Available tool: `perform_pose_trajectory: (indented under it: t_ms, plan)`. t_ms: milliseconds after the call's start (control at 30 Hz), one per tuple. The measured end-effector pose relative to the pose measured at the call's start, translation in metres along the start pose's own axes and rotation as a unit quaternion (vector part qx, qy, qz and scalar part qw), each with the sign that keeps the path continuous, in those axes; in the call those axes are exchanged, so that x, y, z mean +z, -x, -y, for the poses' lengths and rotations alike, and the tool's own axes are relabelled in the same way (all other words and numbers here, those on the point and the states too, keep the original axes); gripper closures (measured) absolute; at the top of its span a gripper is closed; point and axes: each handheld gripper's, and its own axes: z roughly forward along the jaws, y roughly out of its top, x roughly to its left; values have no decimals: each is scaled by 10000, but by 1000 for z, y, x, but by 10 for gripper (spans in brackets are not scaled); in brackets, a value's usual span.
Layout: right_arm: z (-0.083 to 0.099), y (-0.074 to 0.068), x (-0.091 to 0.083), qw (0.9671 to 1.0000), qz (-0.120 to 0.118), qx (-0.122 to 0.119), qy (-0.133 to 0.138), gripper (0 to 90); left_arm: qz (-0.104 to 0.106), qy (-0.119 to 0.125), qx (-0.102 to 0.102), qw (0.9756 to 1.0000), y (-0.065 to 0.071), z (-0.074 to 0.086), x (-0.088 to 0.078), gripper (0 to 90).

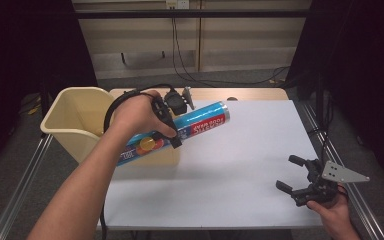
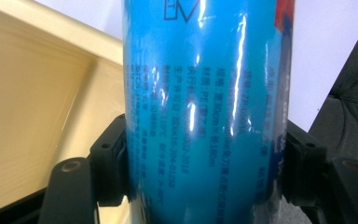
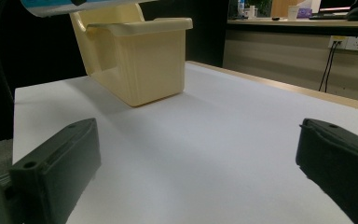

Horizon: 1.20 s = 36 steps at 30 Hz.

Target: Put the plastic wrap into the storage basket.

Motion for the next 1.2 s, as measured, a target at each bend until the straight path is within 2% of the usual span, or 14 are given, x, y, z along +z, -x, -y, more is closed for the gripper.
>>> perform_pose_trajectory:
  t_ms: [133,167,233,267,633,667,867,933,1033,1067,1200]
  plan:
    - [1,0,0,10000,10,10,-3,0,-2,-1,-27,10000,-6,0,-1,322]
    - [1,1,0,10000,7,11,-11,0,24,-64,-19,10000,-7,0,-2,322]
    - [1,1,0,10000,18,7,-18,0,-8,6,-41,10000,-9,0,-1,322]
    - [1,1,0,10000,17,17,-20,0,8,-51,-8,10000,-10,0,-2,322]
    - [3,2,2,10000,25,48,-41,0,-10,49,-56,10000,-23,0,-1,322]
    - [3,2,2,10000,28,46,-40,0,-15,-8,-5,10000,-26,-1,-2,322]
    - [3,3,1,10000,41,60,-28,0,-58,20,-6,10000,-31,-3,-2,322]
    - [4,4,0,10000,46,84,-27,0,-97,-18,52,9999,-34,-4,-3,322]
    - [4,5,0,9999,43,99,-26,0,-85,83,8,9999,-36,-4,-2,322]
    - [4,5,0,9999,45,94,-24,0,-47,38,21,10000,-38,-4,-2,322]
    - [4,5,0,9999,33,98,-31,0,-107,74,32,9999,-41,-4,-1,322]
